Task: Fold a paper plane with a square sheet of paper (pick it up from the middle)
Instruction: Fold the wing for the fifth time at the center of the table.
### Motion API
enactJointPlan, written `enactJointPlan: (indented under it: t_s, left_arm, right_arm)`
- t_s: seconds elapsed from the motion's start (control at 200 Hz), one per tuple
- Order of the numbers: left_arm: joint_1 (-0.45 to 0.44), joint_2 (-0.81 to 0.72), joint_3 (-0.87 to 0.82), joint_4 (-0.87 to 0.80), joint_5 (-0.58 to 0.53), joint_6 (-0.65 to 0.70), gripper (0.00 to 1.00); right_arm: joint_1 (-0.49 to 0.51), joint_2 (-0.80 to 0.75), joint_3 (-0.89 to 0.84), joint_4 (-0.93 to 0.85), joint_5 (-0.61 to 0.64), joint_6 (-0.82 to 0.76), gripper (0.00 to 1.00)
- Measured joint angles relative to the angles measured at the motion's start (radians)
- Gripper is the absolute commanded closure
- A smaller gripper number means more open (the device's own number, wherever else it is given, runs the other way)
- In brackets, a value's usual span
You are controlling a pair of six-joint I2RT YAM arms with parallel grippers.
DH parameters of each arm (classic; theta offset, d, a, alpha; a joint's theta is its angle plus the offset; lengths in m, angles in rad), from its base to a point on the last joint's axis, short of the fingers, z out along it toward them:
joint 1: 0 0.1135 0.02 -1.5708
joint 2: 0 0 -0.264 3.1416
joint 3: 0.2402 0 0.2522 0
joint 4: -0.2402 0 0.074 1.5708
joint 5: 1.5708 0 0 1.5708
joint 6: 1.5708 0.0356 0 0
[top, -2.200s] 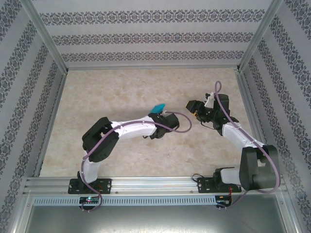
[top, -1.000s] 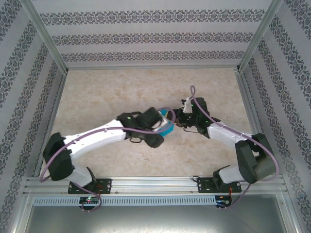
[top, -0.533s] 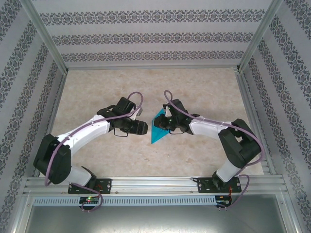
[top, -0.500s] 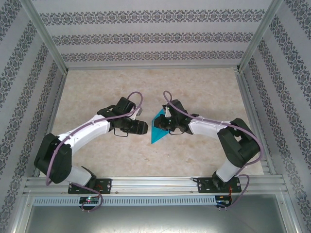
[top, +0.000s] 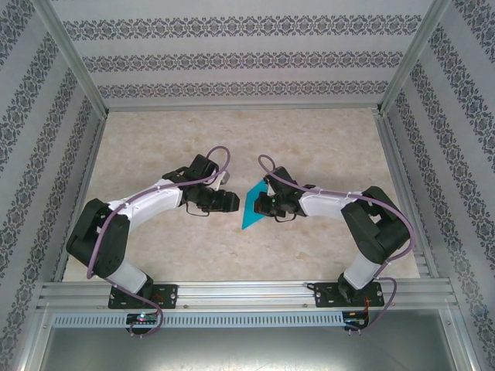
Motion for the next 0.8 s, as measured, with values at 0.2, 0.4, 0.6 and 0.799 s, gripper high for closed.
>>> enactJointPlan:
  t_s: [0.2, 0.4, 0.6, 0.799]
  left_arm:
    - [0.000, 0.039, 0.012, 0.017, 0.026, -0.010, 0.38]
    - [-0.003, 0.085, 0.020, 0.070, 0.041, -0.043, 0.40]
    - [-0.042, 0.159, 0.042, 0.143, 0.040, -0.101, 0.41]
    - [-0.092, 0.243, 0.086, 0.210, 0.036, -0.159, 0.48]
  right_arm:
    - [-0.009, -0.008, -0.062, 0.051, -0.005, 0.000, 0.99]
    - [-0.029, -0.035, -0.137, 0.157, -0.027, 0.008, 1.00]
    - [-0.055, -0.057, -0.222, 0.285, -0.069, 0.032, 1.00]
    - [-0.084, -0.057, -0.288, 0.410, -0.117, 0.065, 1.00]
